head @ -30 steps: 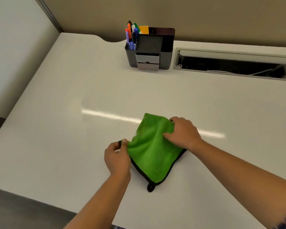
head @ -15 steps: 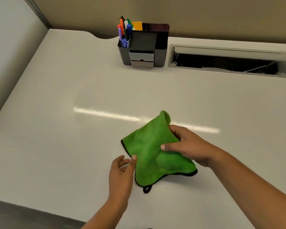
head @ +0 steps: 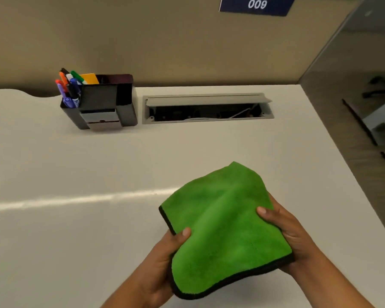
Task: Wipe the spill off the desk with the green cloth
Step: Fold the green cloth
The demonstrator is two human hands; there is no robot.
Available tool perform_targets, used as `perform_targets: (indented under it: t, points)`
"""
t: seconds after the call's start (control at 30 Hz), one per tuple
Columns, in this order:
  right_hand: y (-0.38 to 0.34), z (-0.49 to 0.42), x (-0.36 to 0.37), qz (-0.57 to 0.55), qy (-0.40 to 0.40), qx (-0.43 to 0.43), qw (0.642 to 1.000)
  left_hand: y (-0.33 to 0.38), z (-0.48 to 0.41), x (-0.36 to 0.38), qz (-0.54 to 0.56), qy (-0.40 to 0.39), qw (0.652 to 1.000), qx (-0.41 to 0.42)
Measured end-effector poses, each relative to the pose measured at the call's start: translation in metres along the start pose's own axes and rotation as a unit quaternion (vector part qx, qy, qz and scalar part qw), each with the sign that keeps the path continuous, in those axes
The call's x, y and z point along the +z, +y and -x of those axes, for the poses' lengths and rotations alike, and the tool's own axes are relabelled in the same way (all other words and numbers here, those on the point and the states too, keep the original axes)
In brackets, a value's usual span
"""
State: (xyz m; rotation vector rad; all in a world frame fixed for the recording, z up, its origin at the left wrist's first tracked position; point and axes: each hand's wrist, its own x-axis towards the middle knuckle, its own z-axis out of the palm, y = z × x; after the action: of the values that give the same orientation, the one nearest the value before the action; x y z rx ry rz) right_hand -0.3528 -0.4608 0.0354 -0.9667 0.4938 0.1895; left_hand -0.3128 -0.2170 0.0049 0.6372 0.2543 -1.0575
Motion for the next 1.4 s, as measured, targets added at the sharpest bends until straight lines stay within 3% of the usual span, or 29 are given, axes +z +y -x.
perform_targets:
  t: [0.23, 0.43, 0.6, 0.7, 0.73, 0.83, 0.87, 0.9, 0.93, 1.03, 1.17, 1.27, 1.4]
  points:
    - [-0.025, 0.029, -0.083, 0.046, 0.03, 0.016, 0.998, 0.003, -0.066, 0.034, -0.23, -0.079, 0.97, -0.003]
    - [-0.063, 0.004, -0.137, 0.11, 0.113, 0.015, 0.987, 0.009, -0.14, 0.069, -0.3, -0.021, 0.954, -0.015]
    - [-0.131, -0.047, -0.167, 0.167, 0.193, -0.053, 0.965, 0.037, -0.22, 0.12, -0.365, 0.013, 0.926, 0.096]
    - [-0.158, -0.073, -0.191, 0.244, 0.243, -0.067, 0.936, 0.045, -0.256, 0.138, -0.508, 0.028, 0.851, 0.132]
    - [-0.161, -0.079, -0.2, 0.286, 0.279, -0.057, 0.915, 0.043, -0.266, 0.138, -0.585, 0.047, 0.801, 0.12]
    - [-0.15, -0.088, -0.224, 0.476, 0.389, -0.004, 0.789, 0.032, -0.281, 0.127, -0.812, 0.123, 0.566, 0.077]
    - [-0.144, -0.09, -0.228, 0.536, 0.404, -0.003, 0.741, 0.028, -0.284, 0.121, -0.829, 0.14, 0.533, 0.092]
    - [-0.137, -0.093, -0.23, 0.573, 0.409, -0.025, 0.71, 0.024, -0.287, 0.115, -0.829, 0.153, 0.524, 0.117]
    - [-0.131, -0.098, -0.23, 0.587, 0.402, -0.06, 0.701, 0.021, -0.29, 0.11, -0.827, 0.159, 0.519, 0.147]
    - [-0.115, -0.12, -0.219, 0.625, 0.308, -0.151, 0.701, 0.019, -0.304, 0.101, -0.847, 0.125, 0.477, 0.197]
    - [-0.091, -0.154, -0.208, 0.735, 0.218, -0.116, 0.631, 0.019, -0.329, 0.1, -0.888, 0.032, 0.438, 0.134]
    - [-0.07, -0.172, -0.213, 0.758, 0.248, -0.093, 0.596, 0.022, -0.349, 0.097, -0.914, -0.01, 0.388, 0.115]
    - [-0.066, -0.191, -0.222, 0.747, 0.306, -0.102, 0.581, 0.036, -0.376, 0.103, -0.941, -0.018, 0.322, 0.104]
